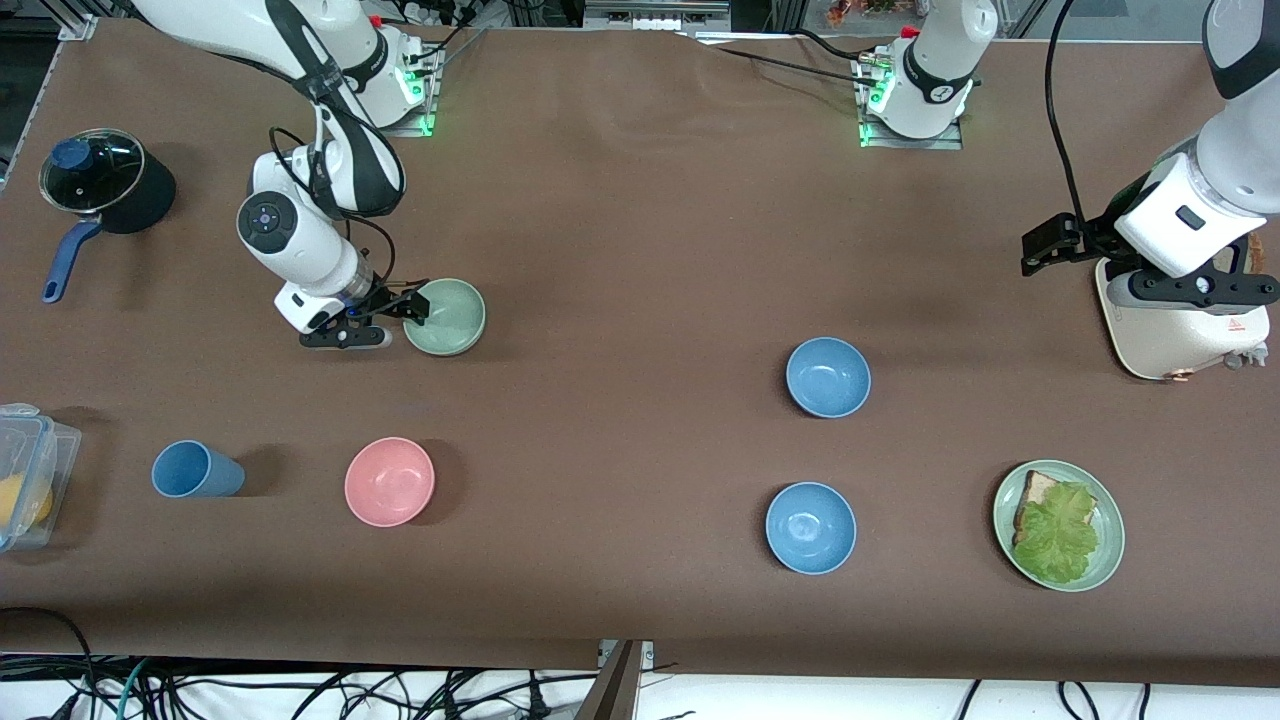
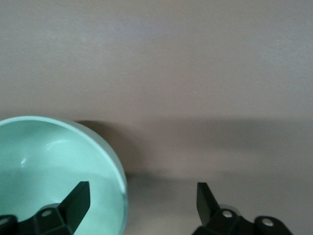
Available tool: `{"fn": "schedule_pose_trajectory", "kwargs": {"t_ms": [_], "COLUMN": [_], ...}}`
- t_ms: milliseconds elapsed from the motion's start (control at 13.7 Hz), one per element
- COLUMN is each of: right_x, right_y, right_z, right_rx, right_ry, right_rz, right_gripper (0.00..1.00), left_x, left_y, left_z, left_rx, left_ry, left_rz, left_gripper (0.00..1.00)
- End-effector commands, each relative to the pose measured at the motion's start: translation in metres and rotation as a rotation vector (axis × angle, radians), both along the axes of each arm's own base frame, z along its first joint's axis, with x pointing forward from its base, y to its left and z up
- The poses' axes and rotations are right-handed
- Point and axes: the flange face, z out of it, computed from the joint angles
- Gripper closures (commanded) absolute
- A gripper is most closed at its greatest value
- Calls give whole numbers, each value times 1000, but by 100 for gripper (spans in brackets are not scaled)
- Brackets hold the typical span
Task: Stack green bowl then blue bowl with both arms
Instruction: 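Move the right gripper down over the pale green bowl's rim, then close the right gripper on the green bowl's rim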
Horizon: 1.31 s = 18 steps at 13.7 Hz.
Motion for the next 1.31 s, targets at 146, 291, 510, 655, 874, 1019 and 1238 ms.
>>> {"fn": "schedule_pose_trajectory", "kwargs": {"t_ms": [146, 291, 510, 655, 874, 1019, 1238], "right_x": [-7, -8, -7, -5, 6, 25, 67], "right_y": [18, 19, 19, 19, 22, 29, 73], "right_z": [-13, -14, -13, -11, 4, 26, 81], "right_rx": [16, 16, 16, 16, 14, 12, 34], "right_ry": [-9, -7, -7, -9, 1, 19, 26], "right_rz": [-60, -60, -60, -57, -52, -44, -36], "right_gripper": [26, 45, 81, 100, 100, 100, 100], "left_x": [0, 0, 0, 0, -1, -1, -1], "left_y": [2, 2, 2, 3, 3, 3, 3], "left_z": [7, 7, 7, 7, 7, 7, 7], "left_rx": [13, 12, 13, 13, 13, 13, 13], "left_ry": [1, 0, 1, 1, 6, 6, 6], "left_rz": [6, 6, 6, 7, 7, 7, 7], "left_gripper": [0, 0, 0, 0, 0, 0, 0]}}
